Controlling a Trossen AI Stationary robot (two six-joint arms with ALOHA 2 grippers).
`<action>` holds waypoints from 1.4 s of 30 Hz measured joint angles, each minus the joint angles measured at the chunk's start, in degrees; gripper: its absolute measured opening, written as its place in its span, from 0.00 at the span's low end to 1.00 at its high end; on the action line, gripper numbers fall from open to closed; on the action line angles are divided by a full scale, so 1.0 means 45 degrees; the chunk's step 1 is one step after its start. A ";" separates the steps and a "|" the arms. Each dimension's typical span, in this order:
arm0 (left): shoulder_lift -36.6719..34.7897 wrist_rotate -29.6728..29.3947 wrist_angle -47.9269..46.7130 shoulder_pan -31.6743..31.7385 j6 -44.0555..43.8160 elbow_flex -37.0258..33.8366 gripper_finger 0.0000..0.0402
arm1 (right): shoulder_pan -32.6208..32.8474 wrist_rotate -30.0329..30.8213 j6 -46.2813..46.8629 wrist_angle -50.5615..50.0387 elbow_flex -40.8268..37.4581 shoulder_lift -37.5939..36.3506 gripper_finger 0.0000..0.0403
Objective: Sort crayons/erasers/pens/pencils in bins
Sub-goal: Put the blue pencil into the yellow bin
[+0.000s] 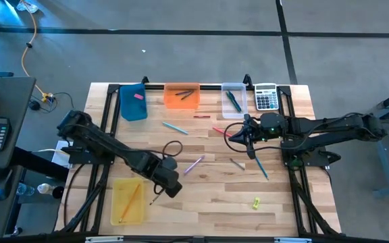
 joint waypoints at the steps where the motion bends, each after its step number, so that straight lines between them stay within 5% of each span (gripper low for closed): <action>1: -0.0212 -0.0003 -0.0308 -0.0063 -0.0233 0.0008 0.01 | -0.0005 0.0000 0.0000 0.0021 0.0000 0.0000 0.00; 19: -0.2619 -0.0927 -0.5476 -0.3690 -0.5844 -0.0042 0.01 | -0.0002 0.0000 -0.0102 0.0132 0.0000 -0.0001 0.00; 30: -0.2225 -0.3284 -0.5782 -0.6071 -0.9147 -0.0761 0.01 | -0.0002 -0.0005 -0.0177 0.0130 0.0000 -0.0005 0.00; 42: -0.1208 -0.3039 -0.4652 -0.7092 -1.0392 -0.1112 0.01 | -0.0005 -0.0005 -0.0090 0.0130 0.0000 -0.0005 0.00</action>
